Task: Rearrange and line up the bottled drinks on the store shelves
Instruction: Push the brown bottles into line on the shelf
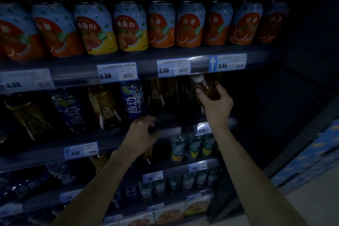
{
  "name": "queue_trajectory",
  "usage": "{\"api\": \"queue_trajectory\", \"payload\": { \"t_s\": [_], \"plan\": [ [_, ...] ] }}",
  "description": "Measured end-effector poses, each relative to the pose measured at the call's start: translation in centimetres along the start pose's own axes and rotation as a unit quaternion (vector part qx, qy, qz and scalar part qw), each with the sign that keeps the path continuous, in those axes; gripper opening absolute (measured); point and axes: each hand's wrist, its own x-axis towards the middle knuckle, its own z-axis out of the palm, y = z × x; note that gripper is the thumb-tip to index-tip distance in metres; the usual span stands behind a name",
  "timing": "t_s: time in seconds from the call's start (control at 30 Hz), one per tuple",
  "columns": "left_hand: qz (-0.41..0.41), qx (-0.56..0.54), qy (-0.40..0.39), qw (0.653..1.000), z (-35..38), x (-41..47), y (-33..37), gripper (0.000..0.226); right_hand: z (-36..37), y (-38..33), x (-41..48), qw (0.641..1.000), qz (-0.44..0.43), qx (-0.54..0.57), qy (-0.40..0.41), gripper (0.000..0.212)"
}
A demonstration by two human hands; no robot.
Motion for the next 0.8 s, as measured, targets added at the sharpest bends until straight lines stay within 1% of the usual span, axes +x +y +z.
{"api": "queue_trajectory", "payload": {
  "t_s": [0.1,0.2,0.3,0.5,0.8],
  "plan": [
    [0.002,-0.003,0.004,1.000,0.1,0.0,-0.1,0.043,-0.4,0.1,0.3,1.000,0.018,0.018,0.019,0.041],
    [0.001,-0.001,-0.001,1.000,0.2,0.1,-0.3,0.043,-0.6,0.0,0.4,0.998,0.009,0.040,0.055,0.036],
    [-0.002,-0.001,-0.003,1.000,0.3,0.1,-0.3,0.042,-0.7,0.1,0.3,0.997,0.008,0.049,0.063,0.032],
    [-0.013,0.004,-0.004,1.000,0.4,0.0,-0.2,0.043,-0.7,1.1,0.7,0.997,0.019,0.042,0.058,0.048],
    [-0.015,0.063,-0.010,0.998,1.0,0.2,1.4,0.044,-1.4,3.3,0.8,0.998,0.025,-0.013,0.063,0.062]
  ]
}}
